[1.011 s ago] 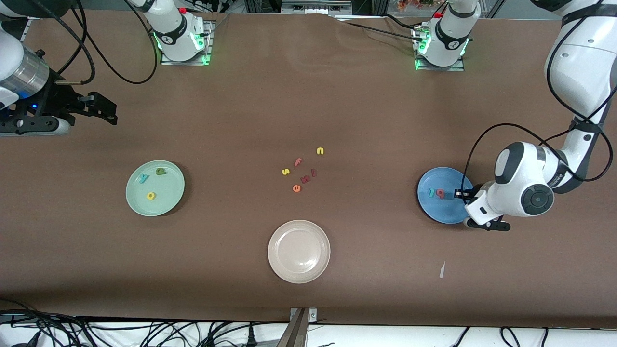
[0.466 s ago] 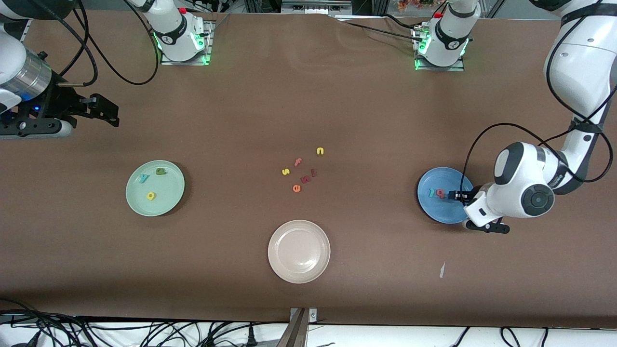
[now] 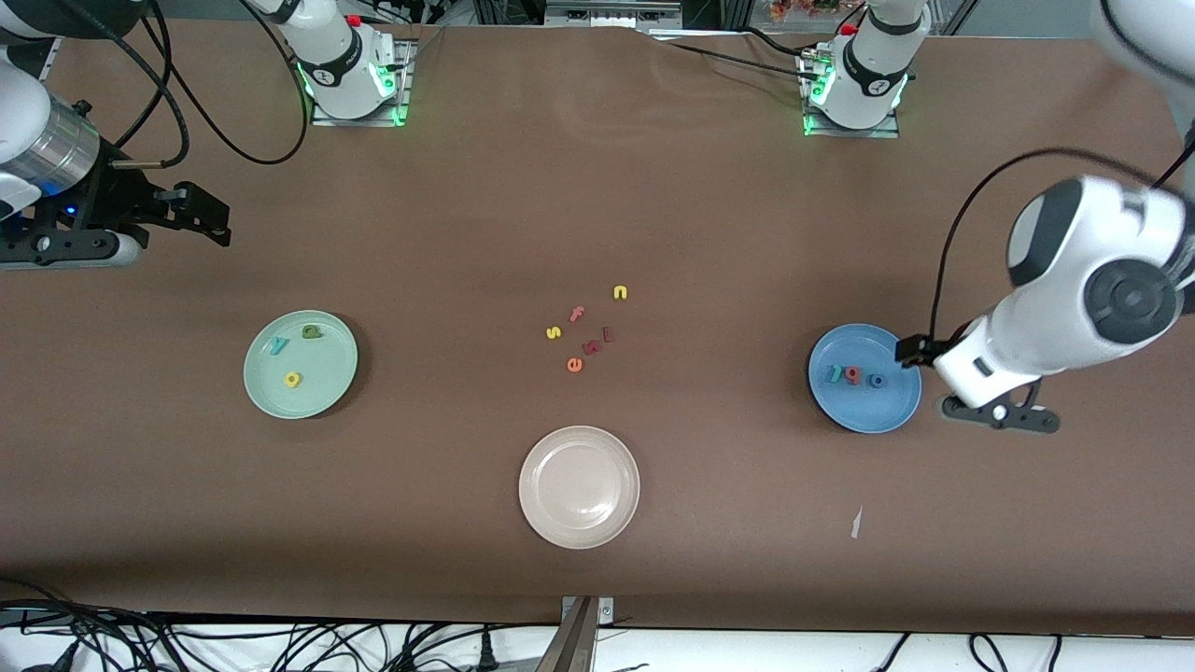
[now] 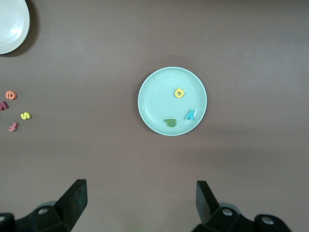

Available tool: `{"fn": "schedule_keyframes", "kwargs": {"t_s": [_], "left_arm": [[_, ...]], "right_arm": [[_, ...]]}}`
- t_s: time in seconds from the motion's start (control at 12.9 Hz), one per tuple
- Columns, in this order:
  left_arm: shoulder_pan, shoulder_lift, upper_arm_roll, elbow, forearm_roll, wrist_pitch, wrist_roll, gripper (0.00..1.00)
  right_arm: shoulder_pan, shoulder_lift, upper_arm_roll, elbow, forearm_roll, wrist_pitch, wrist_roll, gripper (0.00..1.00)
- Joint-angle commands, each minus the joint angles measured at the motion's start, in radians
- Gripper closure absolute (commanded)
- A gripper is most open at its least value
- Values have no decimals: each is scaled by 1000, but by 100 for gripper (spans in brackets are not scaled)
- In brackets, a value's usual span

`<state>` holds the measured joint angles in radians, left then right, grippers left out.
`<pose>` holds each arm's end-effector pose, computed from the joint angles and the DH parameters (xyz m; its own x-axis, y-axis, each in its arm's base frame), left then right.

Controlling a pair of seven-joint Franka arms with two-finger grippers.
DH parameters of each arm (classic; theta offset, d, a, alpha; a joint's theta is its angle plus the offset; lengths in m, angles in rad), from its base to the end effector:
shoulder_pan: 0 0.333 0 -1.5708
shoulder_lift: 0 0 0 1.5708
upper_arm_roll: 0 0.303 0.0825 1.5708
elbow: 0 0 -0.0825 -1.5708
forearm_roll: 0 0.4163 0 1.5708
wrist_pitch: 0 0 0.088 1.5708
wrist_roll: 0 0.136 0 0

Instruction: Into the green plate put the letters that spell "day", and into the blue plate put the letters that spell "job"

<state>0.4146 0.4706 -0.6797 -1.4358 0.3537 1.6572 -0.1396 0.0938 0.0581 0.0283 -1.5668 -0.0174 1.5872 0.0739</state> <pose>0.6793 -0.0744 0.4081 0.9805 -0.1422 -0.1357 -0.1532 -0.9854 -0.0746 0.5988 0.0707 0.5514 0.9982 0.0484 -0.0364 0.0491 -0.9986 0.0185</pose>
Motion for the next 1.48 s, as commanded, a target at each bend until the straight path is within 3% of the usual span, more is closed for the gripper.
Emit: {"fn": "schedule_keyframes", "kwargs": {"t_s": [0.0,0.16,0.31,0.39,0.54,0.7,0.93,1.4], "left_arm": [[-11,-36,12,168,-106,-155,18,0],[-51,-111,69,161,-128,-149,37,0],[-195,-189,287,146,-236,-143,32,0],[-236,-234,383,99,-324,-131,38,0],[-339,-337,555,-42,-369,-50,38,0],[-361,-426,580,-158,-371,-28,40,0],[-370,-501,582,-253,-389,-31,40,0],[-365,-468,577,-209,-386,-36,35,0]], "right_arm": [[3,11,-2,31,7,-26,-3,0],[3,11,-2,31,7,-26,-2,0],[3,12,-2,31,7,-26,-2,0],[1,12,-2,31,7,-24,-2,0],[3,12,-2,30,7,-26,-2,0],[3,12,-2,30,7,-26,-2,0],[3,12,-1,31,5,-24,-2,0],[3,14,-2,31,5,-21,-2,0]]}}
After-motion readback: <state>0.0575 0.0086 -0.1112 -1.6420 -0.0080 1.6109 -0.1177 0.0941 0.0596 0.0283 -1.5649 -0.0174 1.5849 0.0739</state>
